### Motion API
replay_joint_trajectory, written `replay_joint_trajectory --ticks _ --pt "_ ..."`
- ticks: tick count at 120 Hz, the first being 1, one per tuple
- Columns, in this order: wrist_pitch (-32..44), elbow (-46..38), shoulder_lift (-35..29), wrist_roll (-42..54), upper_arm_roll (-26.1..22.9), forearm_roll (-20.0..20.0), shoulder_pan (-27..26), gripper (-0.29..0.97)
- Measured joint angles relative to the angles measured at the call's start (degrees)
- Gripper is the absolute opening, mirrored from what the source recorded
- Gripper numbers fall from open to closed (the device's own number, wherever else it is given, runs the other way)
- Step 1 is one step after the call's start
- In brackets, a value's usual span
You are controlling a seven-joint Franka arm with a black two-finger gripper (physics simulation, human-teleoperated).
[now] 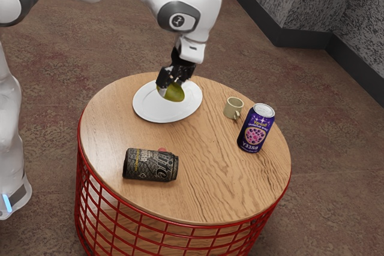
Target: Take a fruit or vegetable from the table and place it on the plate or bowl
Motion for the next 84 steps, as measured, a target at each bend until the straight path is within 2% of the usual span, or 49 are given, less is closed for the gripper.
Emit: replay_joint_trajectory --ticks 30,36,47,70,76,84 --pt "-0.35 -1.14 0.13 -0.04 2.63 0.45 0.43 0.35" --pt "-0.36 -1.24 0.16 -0.10 2.67 0.50 0.36 0.46" --pt "-0.49 -1.29 0.11 -0.17 2.70 0.54 0.28 0.56" --pt "1.50 -0.48 -0.05 -0.53 2.60 0.66 0.17 0.65" --pt "3.09 0.26 -1.22 -3.19 2.31 -0.06 -1.20 0.66" --pt "2.14 3.04 -3.80 -10.35 0.27 2.41 -7.47 0.67"
